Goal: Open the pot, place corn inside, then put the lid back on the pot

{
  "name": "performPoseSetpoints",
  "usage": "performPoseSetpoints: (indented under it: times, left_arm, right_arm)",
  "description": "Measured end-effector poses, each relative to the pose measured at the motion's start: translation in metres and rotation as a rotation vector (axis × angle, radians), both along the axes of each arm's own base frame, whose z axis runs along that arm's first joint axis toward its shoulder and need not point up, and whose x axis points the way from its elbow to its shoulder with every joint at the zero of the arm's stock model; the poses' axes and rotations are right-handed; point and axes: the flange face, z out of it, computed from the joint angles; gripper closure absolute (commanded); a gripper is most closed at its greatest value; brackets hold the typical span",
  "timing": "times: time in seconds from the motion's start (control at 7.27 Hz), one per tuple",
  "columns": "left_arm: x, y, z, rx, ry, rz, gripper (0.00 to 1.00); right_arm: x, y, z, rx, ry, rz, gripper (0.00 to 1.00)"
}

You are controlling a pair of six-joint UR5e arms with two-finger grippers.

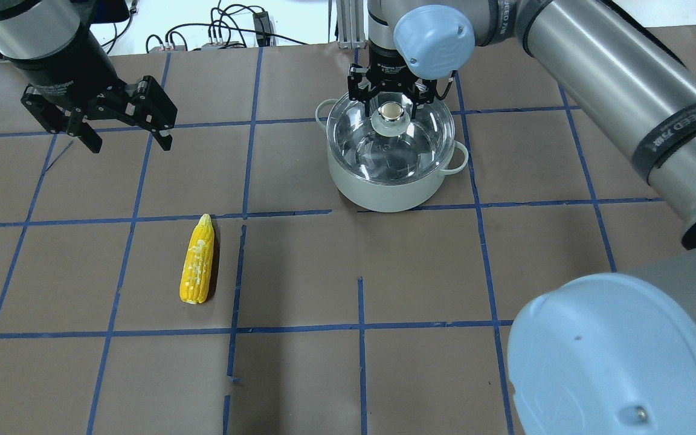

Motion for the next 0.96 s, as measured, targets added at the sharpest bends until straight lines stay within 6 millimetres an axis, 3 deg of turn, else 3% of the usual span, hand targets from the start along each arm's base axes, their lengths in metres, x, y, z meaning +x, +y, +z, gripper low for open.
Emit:
performPoseSetpoints:
  times: [0.14,0.41,0.96]
  left_arm:
    - [0.0,0.0,0.0,0.0,0.0,0.0,0.0]
    - [0.0,0.0,0.0,0.0,0.0,-0.001,0.0]
    - [0.0,0.0,0.0,0.0,0.0,-0.002,0.0]
  right_arm:
    - [0.0,-0.001,-0.001,0.001,-0.001,0.0,0.42]
    - [-0.001,-0.001,0.002,-0.001,-0.006,-0.002,0.56]
    - [-0.002,0.0,0.009,0.002,-0.005,-0.003,0.62]
